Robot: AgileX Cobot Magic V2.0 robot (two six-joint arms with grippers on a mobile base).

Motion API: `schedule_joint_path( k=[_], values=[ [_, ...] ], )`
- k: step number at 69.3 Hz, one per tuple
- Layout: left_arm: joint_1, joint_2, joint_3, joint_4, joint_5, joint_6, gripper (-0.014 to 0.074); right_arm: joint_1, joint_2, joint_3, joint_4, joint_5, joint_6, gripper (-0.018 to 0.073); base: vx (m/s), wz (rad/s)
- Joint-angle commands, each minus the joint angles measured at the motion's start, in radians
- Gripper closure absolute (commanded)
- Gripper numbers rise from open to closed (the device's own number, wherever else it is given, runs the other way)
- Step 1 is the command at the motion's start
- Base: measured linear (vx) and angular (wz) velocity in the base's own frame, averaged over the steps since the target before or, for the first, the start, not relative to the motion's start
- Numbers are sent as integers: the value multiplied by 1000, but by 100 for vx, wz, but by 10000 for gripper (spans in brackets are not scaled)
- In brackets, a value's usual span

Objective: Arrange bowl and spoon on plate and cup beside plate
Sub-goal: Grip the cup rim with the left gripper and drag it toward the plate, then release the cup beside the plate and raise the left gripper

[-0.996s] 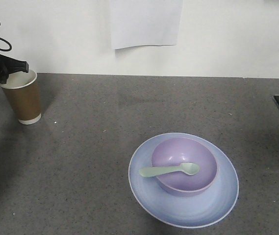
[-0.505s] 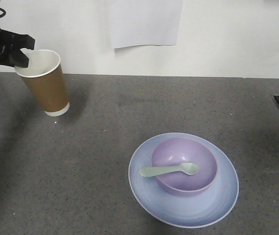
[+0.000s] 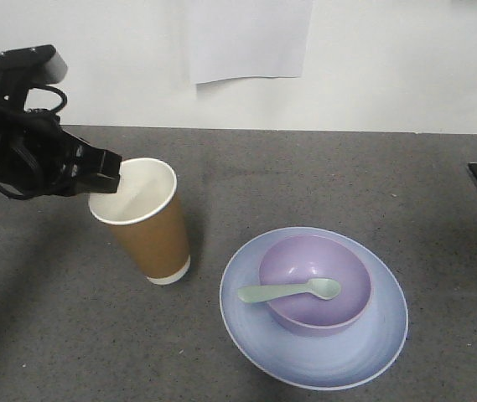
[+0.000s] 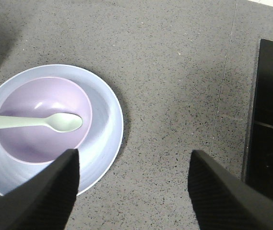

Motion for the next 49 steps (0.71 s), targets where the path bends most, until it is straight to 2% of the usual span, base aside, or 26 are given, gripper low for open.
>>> schedule_joint_path(
  k=[1,13,24,49],
  values=[
    [-37,-37,16,-56,-93,26,603,-3,-5,-28,-3,-64,5,95,0,0],
    [-77,-37,64,-41,-130,32,603,-3,-5,-28,-3,-64,5,95,0,0],
    [-77,-37,81,-7,-148,32,603,-3,-5,-28,5,-64,5,95,0,0],
    [-77,-11,128,-11,-180,31,603,-3,-5,-28,21,-68,0,95,0,0]
  ],
)
